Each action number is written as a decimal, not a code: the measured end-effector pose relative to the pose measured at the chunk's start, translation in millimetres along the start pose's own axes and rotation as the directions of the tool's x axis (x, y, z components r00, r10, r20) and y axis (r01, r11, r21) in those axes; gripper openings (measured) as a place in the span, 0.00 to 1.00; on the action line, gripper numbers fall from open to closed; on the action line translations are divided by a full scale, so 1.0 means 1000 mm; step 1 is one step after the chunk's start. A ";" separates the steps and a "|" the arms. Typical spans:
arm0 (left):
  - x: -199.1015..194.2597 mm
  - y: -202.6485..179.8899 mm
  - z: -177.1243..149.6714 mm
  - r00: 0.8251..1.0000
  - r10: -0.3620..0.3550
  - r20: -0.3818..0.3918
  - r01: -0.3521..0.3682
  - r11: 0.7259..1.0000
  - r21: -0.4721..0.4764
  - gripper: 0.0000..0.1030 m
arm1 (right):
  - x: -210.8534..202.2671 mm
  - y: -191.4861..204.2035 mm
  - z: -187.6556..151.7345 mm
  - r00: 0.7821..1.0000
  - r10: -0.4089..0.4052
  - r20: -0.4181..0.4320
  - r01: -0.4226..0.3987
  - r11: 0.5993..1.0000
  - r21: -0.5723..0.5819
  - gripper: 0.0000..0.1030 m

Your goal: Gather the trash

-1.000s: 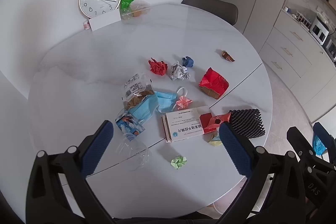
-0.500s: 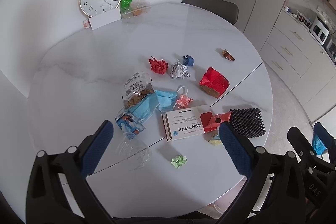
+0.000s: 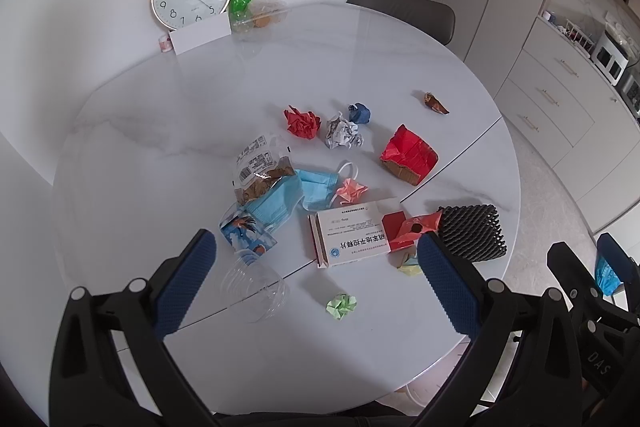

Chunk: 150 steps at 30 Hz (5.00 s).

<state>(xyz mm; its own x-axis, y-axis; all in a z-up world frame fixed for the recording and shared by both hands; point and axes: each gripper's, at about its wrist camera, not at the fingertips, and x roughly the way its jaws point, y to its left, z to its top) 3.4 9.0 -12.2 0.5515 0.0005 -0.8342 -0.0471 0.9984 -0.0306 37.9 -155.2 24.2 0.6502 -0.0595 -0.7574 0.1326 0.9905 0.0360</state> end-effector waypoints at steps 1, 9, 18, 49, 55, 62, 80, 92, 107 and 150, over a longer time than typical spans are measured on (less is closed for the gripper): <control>0.000 0.000 0.000 1.000 0.000 0.000 0.000 1.000 0.000 0.94 | 0.000 0.000 0.000 1.000 0.001 0.000 -0.001 1.000 0.000 0.98; 0.001 0.001 -0.003 1.000 0.000 -0.002 0.000 1.000 -0.001 0.94 | 0.001 -0.001 0.000 1.000 0.003 -0.002 -0.003 1.000 0.001 0.98; 0.008 0.016 -0.010 0.999 -0.040 -0.015 0.040 0.999 0.015 0.94 | 0.008 -0.001 -0.008 0.999 0.013 -0.033 -0.013 1.000 0.006 0.98; 0.131 0.058 -0.078 0.995 -0.079 -0.065 0.098 0.915 0.390 0.90 | 0.101 0.046 -0.089 0.949 0.035 -0.313 -0.048 0.998 -0.032 0.98; 0.141 0.058 -0.073 0.987 -0.139 -0.077 0.159 0.892 0.423 0.61 | 0.125 0.061 -0.100 0.931 0.084 -0.355 -0.088 0.996 0.005 0.98; 0.141 0.073 -0.067 0.981 -0.174 -0.082 0.193 0.887 0.420 0.59 | 0.161 0.098 -0.113 0.901 0.150 -0.408 -0.154 0.988 0.023 0.82; 0.114 0.096 -0.066 0.976 -0.205 -0.074 0.217 0.869 0.445 0.59 | 0.170 0.116 -0.124 0.898 0.153 -0.413 -0.161 0.987 0.016 0.34; 0.087 0.014 -0.070 0.948 -0.304 -0.095 0.305 0.782 0.543 0.60 | 0.075 -0.019 -0.158 0.922 0.005 -0.388 0.075 0.979 0.189 0.35; 0.054 -0.157 -0.104 0.882 -0.412 -0.230 0.460 0.645 0.610 0.60 | 0.084 -0.160 -0.242 0.879 -0.013 -0.476 0.178 0.937 0.302 0.40; 0.022 -0.197 -0.110 0.910 -0.375 -0.178 0.406 0.715 0.569 0.93 | 0.006 -0.199 -0.178 0.947 -0.150 -0.285 0.227 0.939 0.260 0.97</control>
<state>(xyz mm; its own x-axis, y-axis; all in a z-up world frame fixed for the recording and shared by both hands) -66.4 -194.1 -85.3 0.3710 -0.3844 -0.8453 0.6645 0.7458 -0.0475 -117.8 -330.4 -103.9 0.3823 -0.1692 -0.9084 0.4666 0.8839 0.0318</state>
